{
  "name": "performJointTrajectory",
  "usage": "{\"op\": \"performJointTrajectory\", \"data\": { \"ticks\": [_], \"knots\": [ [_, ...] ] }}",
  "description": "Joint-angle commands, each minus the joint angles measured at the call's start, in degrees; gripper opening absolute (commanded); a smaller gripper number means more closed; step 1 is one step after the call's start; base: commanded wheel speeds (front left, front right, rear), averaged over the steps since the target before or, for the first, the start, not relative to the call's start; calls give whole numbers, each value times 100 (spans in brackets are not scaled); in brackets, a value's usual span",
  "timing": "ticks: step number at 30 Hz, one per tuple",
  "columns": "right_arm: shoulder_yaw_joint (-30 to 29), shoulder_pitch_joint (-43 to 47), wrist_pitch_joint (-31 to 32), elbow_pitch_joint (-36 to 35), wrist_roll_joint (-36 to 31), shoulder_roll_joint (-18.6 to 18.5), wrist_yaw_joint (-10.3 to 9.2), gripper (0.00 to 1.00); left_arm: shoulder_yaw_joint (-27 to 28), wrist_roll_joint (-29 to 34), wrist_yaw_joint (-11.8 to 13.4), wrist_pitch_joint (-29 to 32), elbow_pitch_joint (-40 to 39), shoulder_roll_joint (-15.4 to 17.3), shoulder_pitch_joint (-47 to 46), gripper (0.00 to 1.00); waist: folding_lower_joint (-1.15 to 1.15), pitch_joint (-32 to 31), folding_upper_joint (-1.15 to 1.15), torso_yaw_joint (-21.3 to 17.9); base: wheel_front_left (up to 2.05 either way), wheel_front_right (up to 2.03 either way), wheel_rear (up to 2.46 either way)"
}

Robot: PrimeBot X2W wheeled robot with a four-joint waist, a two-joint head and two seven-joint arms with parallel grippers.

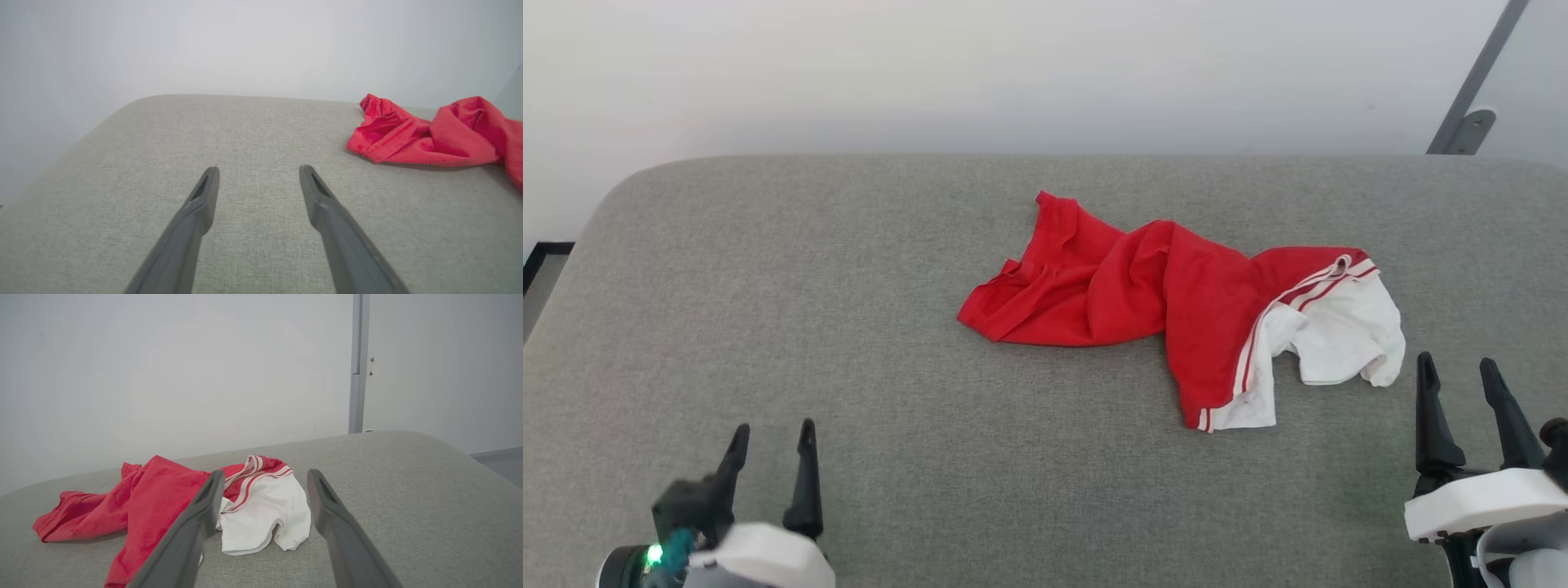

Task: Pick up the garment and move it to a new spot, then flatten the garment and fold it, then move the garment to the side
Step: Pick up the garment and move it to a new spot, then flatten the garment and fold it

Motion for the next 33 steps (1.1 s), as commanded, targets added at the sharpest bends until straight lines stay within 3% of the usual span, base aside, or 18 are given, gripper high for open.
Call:
{"op": "performJointTrajectory", "data": {
  "ticks": [1, 10, 24, 29, 33],
  "knots": [
    [-10, 46, -26, -42, -12, 20, 0, 100, 95, 287, -24, -12, -156, -20, 118, 100, 0, -19, 0, -28, 0, 0, 0],
    [-102, 65, -26, -253, -46, 48, 0, 100, 861, 1068, -322, -12, -954, -503, 627, 100, 0, 2, 0, -78, 0, 0, 0],
    [-96, 77, -26, -233, -69, 61, -1, 100, 1410, 1589, -775, -13, -960, -1008, 693, 100, 0, 108, 0, -10, 0, 0, 0],
    [54, -145, 149, 83, -160, -216, -1, 100, 1450, 1671, -848, -13, -1011, -1152, 633, 100, 0, 222, 0, 55, 0, 0, 0],
    [405, -560, 848, 245, -205, -781, -1, 100, 1429, 1702, -873, -13, -1074, -1249, 529, 100, 0, 435, 0, 133, 0, 0, 0]
  ]
}}
